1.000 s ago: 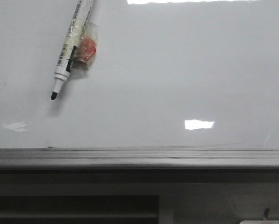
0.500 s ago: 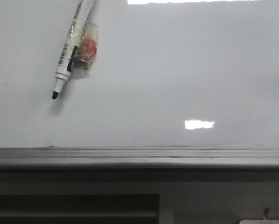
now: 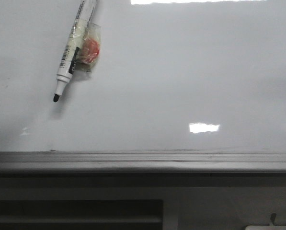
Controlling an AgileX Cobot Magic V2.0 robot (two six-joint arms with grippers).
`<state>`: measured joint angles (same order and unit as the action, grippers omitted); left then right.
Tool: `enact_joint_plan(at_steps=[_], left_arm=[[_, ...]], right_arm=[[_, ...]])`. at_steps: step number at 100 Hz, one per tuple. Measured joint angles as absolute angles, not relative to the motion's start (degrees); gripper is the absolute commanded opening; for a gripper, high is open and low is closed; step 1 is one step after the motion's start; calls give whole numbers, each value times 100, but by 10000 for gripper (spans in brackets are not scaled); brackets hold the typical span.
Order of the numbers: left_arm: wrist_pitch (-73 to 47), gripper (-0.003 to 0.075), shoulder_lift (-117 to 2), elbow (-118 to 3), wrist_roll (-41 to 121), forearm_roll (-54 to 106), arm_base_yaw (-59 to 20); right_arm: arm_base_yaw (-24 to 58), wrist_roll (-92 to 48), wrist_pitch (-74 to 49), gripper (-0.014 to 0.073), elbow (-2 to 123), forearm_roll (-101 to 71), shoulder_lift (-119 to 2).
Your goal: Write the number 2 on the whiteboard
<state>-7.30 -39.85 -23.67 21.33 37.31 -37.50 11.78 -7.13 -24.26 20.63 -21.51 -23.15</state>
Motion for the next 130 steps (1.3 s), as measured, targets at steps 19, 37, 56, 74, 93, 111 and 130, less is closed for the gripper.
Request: enact_joint_plan(at_steps=[19,37,56,74,93,111,130], left_arm=[[-289,397,-4954,-2806,2168,3398,-4226],[-140,397,-5881,-3201,2168,3302,-4253],[-130,344,-6354,-3456,2168,3294,-4299],[-53,133,-6471,-3479,2168,3294,-4301],[0,-20,-6481,-3479,2194,3261,-4301],[-270,-20,-6470,-3535,2236,2881,-4323],[-1438,-20,-6451,-3982,2279,1861,-4727]], right_arm=[[1178,-713,-2417,391,2063,-2184,-2315],[1178,-713,-2417,391,2063,-2206,-2315],[1178,-738,-2413,391,2063,-2206,-2315],[1178,-738,-2413,391,2063,-2206,-2315],[1178,-738,-2404,391,2073,-2206,-2315],[1202,-786,-2448,391,2073,-2410,-2315],[1550,-1757,-2906,391,2344,-3305,-2584]])
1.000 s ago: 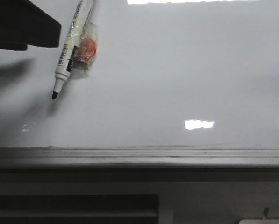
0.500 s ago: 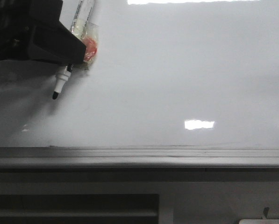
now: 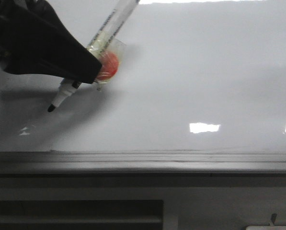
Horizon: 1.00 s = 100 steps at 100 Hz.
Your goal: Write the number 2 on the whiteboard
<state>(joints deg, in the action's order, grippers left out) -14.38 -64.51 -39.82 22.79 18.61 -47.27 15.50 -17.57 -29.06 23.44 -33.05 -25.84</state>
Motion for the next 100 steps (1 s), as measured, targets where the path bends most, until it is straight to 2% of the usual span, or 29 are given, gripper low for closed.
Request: enact_joint_plan(at_steps=[32,68,100], left_arm=[[-2477,-20,-6426,-4628,3245,1453,-5585],[-2789,-20,-6426,-4682,3519,1417,-5615],[-2729,-20,-6426,-4693,3666,1413,-5615]], right_arm=[[2352,-3596,-3865,391,3641,-4517,-4158],[2430,-4117,-4649,391,4799,-4673,-5336],[2430,-4823,-5209,391,4943,-5411,-6047]])
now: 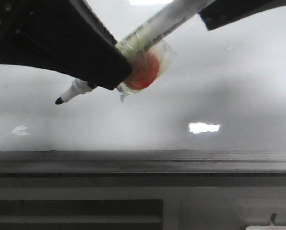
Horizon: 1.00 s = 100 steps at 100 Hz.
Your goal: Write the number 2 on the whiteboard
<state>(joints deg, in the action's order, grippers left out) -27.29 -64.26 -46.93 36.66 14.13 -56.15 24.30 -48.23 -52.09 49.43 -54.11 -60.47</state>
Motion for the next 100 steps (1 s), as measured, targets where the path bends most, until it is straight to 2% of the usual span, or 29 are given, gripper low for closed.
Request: enact_joint_plan(at_steps=[20,49,58,75,84,91,100], left_arm=[[-2680,-20,-6426,-4710,3744,1413,-5615],[-2637,-20,-6426,-4710,3770,1413,-5615],[-2637,-20,-6426,-4710,3770,1413,-5615],[-2608,-20,-6426,-4710,3770,1413,-5615],[-2602,-13,-6426,-4710,3770,1425,-5615],[-2602,44,-6426,-4710,3770,1434,-5615],[-2595,202,-6426,-4710,3770,1434,-5615]], right_arm=[[2430,-5267,-5275,388,4943,-5798,-6332],[2430,-5642,-5400,301,4954,-6191,-6571],[2430,-5743,-5413,217,4954,-6296,-6604],[2430,-5878,-5395,-54,4954,-6350,-6604],[2430,-5905,-5356,-72,4954,-6300,-6604],[2430,-5905,-5356,-64,4954,-6291,-6604],[2430,-5905,-5356,-64,4954,-6291,-6604]])
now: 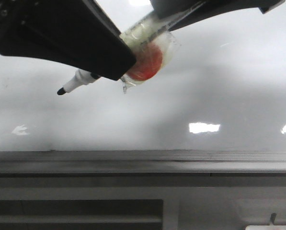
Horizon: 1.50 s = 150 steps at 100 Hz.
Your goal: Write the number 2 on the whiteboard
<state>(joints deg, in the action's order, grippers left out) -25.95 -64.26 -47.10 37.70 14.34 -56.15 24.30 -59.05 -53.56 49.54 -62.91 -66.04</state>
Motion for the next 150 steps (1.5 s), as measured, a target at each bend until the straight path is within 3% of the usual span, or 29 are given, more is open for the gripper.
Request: enact_joint_plan(at_steps=[11,18,26,38,47,64,82,111,150], left_arm=[[-2465,461,-6406,-4710,3770,1434,-5615],[-2361,524,-6344,-4710,3726,1437,-5615],[-2275,522,-6190,-4710,3623,1459,-5516],[-2266,462,-5823,-4710,3426,1482,-5232],[-2254,350,-5467,-4710,3118,1518,-4958],[-2228,-14,-4944,-4629,2774,1633,-4572],[-2106,-20,-4762,-4493,2725,1762,-4502],[-1871,-20,-4758,-4471,2725,1887,-4489],[-1822,-20,-4758,-4471,2724,1887,-4489]], right_arm=[[2430,-5919,-5397,-63,4954,-6291,-6604],[2430,-5919,-5425,-53,4954,-6291,-6604],[2430,-5908,-5425,-45,4954,-6278,-6588],[2430,-5839,-5053,-45,4760,-6255,-6328],[2430,-5804,-4483,-45,4418,-6255,-5900],[2430,-5789,-3191,-46,3691,-6390,-4994],[2430,-5801,-2506,-46,3447,-6478,-4554],[2430,-5933,-1935,-46,3433,-6795,-4897],[2479,-5904,-1753,-46,3405,-6925,-5031]])
